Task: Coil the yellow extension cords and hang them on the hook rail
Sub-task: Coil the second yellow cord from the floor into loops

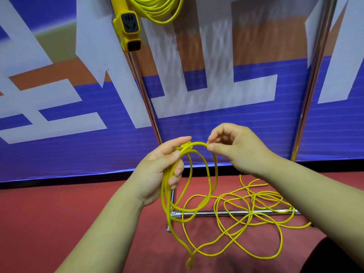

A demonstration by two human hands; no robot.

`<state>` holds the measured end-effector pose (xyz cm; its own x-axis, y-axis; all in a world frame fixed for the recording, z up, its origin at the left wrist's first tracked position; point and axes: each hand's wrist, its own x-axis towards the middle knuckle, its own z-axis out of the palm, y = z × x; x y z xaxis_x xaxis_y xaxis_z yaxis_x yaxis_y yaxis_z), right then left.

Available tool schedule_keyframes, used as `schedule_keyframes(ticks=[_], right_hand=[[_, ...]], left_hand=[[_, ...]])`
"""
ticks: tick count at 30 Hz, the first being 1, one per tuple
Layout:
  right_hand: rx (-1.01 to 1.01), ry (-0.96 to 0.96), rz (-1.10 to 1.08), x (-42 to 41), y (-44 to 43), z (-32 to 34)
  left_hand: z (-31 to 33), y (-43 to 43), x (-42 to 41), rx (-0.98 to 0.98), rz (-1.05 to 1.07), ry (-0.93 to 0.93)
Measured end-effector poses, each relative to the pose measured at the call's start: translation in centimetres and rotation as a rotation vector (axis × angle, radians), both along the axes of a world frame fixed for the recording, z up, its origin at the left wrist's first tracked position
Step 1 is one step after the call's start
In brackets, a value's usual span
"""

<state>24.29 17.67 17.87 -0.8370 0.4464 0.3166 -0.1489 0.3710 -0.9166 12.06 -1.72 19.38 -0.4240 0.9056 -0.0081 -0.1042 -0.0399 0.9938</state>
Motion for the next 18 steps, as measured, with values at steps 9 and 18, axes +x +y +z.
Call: schedule_keyframes(ticks=[9, 18], right_hand=[[0.0, -0.048, 0.058, -0.7, 0.2, -1.0], [0.155, -0.136, -0.002, -0.9, 1.2, -1.4]], left_hand=[[0.3, 0.4, 0.6, 0.05, 0.002, -0.041], [0.6, -0.5, -0.4, 0.112, -0.092, -0.126]])
